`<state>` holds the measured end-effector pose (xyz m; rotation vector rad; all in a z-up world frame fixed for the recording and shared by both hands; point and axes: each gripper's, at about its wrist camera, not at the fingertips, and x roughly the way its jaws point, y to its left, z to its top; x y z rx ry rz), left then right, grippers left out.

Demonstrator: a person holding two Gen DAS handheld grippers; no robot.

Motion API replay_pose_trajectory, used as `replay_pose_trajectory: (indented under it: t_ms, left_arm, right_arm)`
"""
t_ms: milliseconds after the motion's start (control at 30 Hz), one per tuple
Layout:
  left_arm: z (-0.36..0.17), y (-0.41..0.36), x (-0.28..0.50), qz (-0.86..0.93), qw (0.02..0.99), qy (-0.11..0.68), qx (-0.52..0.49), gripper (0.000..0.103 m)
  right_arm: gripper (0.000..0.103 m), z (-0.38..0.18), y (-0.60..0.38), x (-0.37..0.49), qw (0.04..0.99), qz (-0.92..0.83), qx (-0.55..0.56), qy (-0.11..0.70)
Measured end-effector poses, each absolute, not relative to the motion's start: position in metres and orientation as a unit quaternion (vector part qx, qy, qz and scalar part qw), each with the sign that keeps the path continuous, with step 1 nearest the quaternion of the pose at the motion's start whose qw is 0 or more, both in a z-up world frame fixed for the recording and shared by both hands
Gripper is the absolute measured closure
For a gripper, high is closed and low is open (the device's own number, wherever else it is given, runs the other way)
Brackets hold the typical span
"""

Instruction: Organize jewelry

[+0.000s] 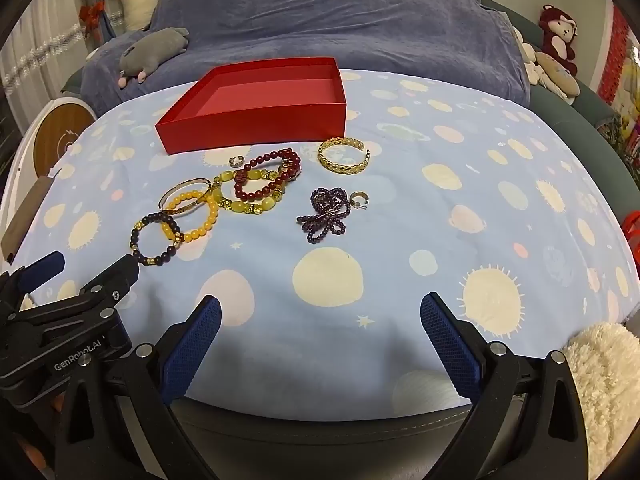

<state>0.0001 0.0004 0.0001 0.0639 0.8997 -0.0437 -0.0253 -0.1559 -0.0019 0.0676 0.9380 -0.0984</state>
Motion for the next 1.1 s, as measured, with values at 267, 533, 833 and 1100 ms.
replay_pose_trajectory:
  t_ms: [267,533,833,1100]
  left_arm:
    - [0.007,0.003,0.001,-0.023,0.9,0.434,0.032,0.008]
    - [0.008,0.001,0.0,-0.022,0.902,0.43,0.032,0.008]
    - [0.007,0.0,-0.002,-0.022,0.903,0.429,0.032,0.009]
    - [0.003,0.0,-0.003,-0.024,0.903,0.427,0.033,0.011]
  right_arm:
    - [0.007,-0.001,-0.155,-0.025,0.891,-0.049,0.031,0.45]
    - [0.007,-0.001,-0.153,-0.026,0.892,-0.048,0.031,0.448]
    - [0.007,-0.002,-0.153,-0.026,0.892,-0.048,0.03,0.448]
    - [0.007,-0.002,-0.152,-0.027,0.892,-0.048,0.031,0.448]
